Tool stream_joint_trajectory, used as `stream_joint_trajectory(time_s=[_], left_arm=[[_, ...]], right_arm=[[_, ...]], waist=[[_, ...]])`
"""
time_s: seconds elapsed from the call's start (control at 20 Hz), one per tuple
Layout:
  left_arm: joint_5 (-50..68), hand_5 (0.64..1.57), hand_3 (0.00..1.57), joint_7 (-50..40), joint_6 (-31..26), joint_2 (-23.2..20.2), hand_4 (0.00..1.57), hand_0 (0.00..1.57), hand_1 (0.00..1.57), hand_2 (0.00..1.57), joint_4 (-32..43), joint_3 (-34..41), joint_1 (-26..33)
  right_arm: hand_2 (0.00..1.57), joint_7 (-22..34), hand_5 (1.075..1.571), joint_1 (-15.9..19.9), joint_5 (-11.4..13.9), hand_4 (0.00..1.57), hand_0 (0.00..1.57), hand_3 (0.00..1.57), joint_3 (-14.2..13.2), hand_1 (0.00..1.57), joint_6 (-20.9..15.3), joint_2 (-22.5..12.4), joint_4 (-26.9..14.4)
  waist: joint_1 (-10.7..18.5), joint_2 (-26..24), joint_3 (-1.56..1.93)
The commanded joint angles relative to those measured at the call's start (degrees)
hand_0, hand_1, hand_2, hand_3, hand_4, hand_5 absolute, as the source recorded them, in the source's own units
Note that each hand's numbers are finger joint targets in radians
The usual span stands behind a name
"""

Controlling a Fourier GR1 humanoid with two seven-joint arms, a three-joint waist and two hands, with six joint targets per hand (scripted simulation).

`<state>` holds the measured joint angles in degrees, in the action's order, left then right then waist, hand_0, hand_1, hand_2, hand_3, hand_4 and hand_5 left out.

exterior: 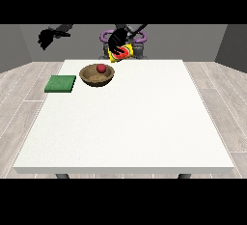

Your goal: Pick the cup and pour the ball into the bowl, then pick the bowl and place it on the pad

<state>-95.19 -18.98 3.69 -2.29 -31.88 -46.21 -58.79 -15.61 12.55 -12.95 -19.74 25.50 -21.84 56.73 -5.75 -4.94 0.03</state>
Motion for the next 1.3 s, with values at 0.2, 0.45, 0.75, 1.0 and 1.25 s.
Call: stream_joint_trajectory(time_s=[0.2,0.45,0.75,1.0,1.25], left_arm=[[17.2,1.069,1.57,-4.5,11.8,-1.1,1.57,1.31,1.31,1.57,-8.3,20.8,3.8],[34.8,1.300,0.94,-0.8,20.0,1.7,1.39,1.02,1.02,1.26,-14.6,34.6,11.9],[63.3,1.550,0.00,8.9,25.9,2.3,0.00,0.00,0.00,0.00,-24.9,41.8,22.7],[82.0,1.564,0.00,24.3,19.2,2.3,0.00,0.00,0.00,0.00,-31.7,41.5,29.9],[87.4,1.564,0.00,35.4,8.9,0.9,0.00,0.00,0.00,0.00,-31.8,44.5,35.0]], right_arm=[[0.00,3.5,1.567,0.3,-0.4,0.25,0.00,0.00,-0.4,0.00,-3.9,1.7,0.4],[0.00,2.6,1.567,-3.1,-1.3,0.25,0.00,0.00,-1.6,0.00,-3.8,1.6,1.4],[0.00,1.9,1.568,-0.4,0.0,0.30,0.00,0.00,2.1,0.00,-4.8,6.3,3.8],[0.00,1.6,1.571,2.6,3.1,0.20,0.00,0.00,4.5,0.00,-12.9,12.2,6.3],[0.00,1.5,1.570,2.6,3.5,0.32,0.00,0.00,4.7,0.00,-18.8,16.8,6.2]], waist=[[5.9,1.4,-0.68],[6.1,0.8,-0.78],[3.2,8.0,-1.31],[6.2,10.7,-0.58],[9.7,11.4,-0.11]])
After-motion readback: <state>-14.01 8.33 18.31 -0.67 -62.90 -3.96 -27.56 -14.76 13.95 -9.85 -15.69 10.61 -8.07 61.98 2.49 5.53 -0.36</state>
